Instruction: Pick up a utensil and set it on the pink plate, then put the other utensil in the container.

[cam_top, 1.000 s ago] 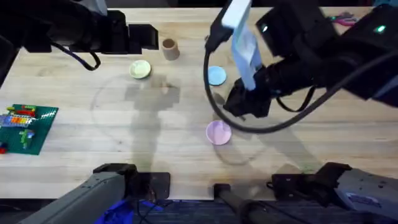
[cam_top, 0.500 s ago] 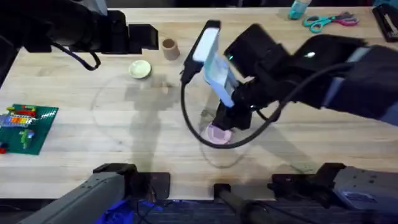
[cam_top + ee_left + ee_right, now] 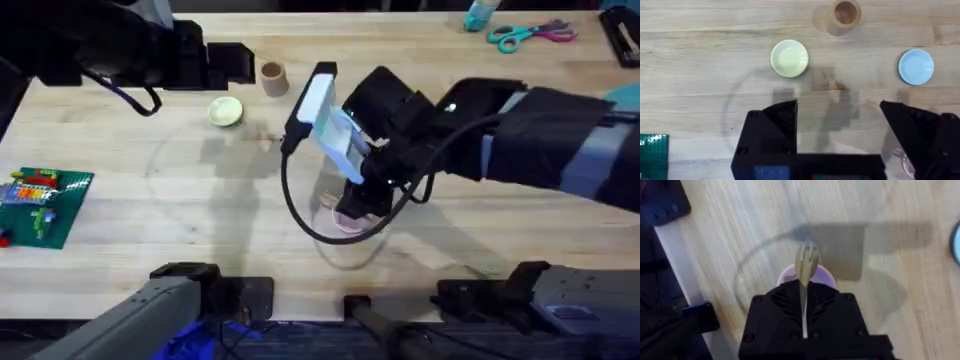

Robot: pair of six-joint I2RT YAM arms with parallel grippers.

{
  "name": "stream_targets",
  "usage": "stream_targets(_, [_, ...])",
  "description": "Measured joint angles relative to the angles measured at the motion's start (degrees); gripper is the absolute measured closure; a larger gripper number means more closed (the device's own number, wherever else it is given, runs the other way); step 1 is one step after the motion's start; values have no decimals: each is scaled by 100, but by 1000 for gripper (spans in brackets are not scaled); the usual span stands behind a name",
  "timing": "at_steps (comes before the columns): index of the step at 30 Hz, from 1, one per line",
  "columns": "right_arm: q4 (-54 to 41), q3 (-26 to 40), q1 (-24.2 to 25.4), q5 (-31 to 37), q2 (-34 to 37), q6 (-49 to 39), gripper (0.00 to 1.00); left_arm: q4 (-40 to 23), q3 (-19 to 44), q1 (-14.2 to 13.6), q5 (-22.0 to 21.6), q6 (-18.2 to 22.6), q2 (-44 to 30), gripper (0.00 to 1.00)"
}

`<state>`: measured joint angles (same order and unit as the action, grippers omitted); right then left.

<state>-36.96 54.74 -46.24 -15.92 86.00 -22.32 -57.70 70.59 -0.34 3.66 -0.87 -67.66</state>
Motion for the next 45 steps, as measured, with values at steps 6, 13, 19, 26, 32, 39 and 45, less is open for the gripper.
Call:
stream_targets(6, [141,-261,0,2,0,0,966,-1,0,0,0,1,0,8])
stream_targets(13, [380,-389,0,2,0,0,966,-1,0,0,0,1,0,8])
stream_targets(19, [397,-433,0,2,0,1,966,-1,0,0,0,1,0,8])
stream_targets(26, [399,-433,0,2,0,1,906,-1,0,0,0,1,0,8])
stream_targets(32, [401,-433,0,2,0,3,877,-1,0,0,0,1,0,8])
stream_targets(39, [403,-433,0,2,0,3,856,-1,0,0,0,1,0,8])
stream_targets(45, [414,-433,0,2,0,2,876,-1,0,0,0,1,0,8])
